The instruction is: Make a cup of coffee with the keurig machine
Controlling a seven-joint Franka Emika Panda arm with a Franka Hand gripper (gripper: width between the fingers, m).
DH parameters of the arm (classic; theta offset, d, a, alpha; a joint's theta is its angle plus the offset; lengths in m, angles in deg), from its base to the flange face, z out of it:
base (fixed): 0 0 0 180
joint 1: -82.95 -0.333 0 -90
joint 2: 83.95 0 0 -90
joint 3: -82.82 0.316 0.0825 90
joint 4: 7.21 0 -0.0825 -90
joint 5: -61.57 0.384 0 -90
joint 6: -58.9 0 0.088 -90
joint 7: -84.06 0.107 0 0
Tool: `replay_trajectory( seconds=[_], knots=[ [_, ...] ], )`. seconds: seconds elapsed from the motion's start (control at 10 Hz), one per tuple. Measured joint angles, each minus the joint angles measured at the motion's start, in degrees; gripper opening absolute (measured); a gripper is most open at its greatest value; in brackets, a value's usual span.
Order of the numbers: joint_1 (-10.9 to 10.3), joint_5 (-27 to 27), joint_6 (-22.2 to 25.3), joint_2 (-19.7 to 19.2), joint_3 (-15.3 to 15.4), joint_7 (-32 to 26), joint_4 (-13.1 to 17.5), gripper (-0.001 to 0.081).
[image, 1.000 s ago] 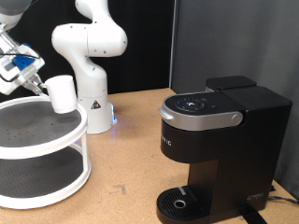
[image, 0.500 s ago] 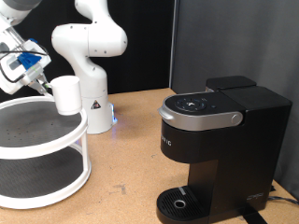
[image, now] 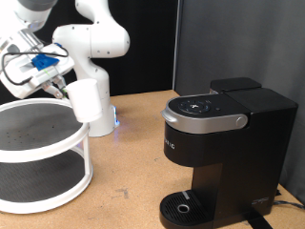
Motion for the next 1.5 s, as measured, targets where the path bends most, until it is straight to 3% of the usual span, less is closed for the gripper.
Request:
replay_trajectory(
  seconds=[0.6, 1.0, 1.3, 1.5],
  knots=[
    [-8.2, 7.9, -11.2, -5.0, 8.6, 4.4, 0.7, 0.0071],
    [-8.1, 7.4, -5.2, -5.2, 6.4, 3.1, 1.0, 0.0071],
    [-9.1, 8.6, -13.0, -9.2, 8.7, 2.5, -0.6, 0.0071],
    [-12.1, 14.6, -18.1, -13.7, 9.0, -0.8, -0.4, 0.0071]
  ],
)
